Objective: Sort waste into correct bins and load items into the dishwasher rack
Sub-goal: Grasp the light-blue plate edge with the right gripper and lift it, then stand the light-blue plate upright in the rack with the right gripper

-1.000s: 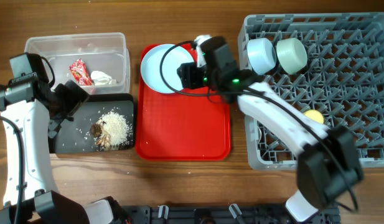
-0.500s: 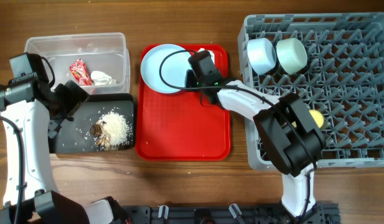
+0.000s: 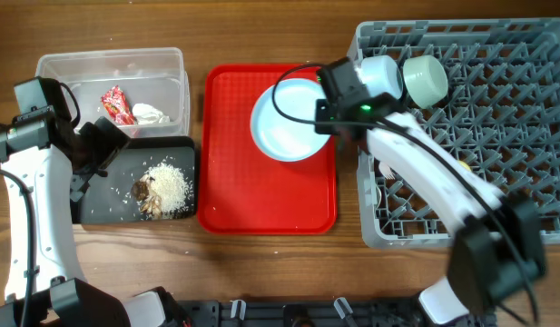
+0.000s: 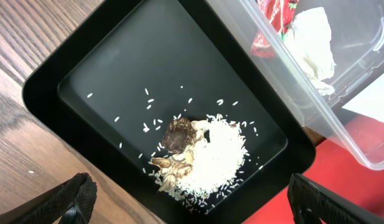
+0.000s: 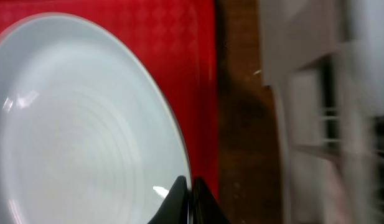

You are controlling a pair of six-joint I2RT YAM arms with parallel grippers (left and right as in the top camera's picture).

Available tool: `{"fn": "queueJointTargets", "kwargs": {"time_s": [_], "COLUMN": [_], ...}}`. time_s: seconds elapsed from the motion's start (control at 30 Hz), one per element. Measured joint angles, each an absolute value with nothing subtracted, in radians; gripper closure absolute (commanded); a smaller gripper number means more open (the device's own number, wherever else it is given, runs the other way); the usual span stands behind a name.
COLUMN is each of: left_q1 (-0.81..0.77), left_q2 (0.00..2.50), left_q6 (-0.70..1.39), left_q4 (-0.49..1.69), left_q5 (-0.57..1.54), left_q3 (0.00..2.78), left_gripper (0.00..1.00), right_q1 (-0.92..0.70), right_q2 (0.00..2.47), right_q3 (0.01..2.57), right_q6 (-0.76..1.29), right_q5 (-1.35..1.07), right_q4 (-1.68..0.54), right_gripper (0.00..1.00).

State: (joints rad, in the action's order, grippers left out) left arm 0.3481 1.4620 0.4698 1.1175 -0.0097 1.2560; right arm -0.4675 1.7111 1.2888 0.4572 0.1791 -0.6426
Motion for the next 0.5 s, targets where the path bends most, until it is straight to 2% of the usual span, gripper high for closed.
{"fn": "queueJointTargets", "kwargs": {"time_s": [0.2, 0.27, 0.37, 0.5], "left_q1": [0.348, 0.348, 0.348, 0.348], "left_q2": [1.462, 1.462, 1.462, 1.462], "left_q6": [0.469, 0.47, 0.47, 0.47], "left_q4": [1.118, 1.118, 1.117, 1.118], "left_q5": [-0.001, -0.001, -0.001, 0.002], "left_q3": [1.256, 1.256, 1.256, 1.256], "left_gripper": [0.0, 0.0, 0.0, 0.0], "right_q1": [-0.395, -0.342, -0.308, -0.308], "right_q2": [1.356, 1.297, 1.283, 1.283], "right_q3": [1.289, 1.289, 1.289, 1.289], "right_q6": [0.363, 0.245, 0.049, -0.153], "right_q5": [0.511, 0.655, 0.868, 0.966], "right_q4": [-0.809, -0.82, -0.874, -0.965], "right_gripper": [0.96, 0.96, 0.96, 0.96]}}
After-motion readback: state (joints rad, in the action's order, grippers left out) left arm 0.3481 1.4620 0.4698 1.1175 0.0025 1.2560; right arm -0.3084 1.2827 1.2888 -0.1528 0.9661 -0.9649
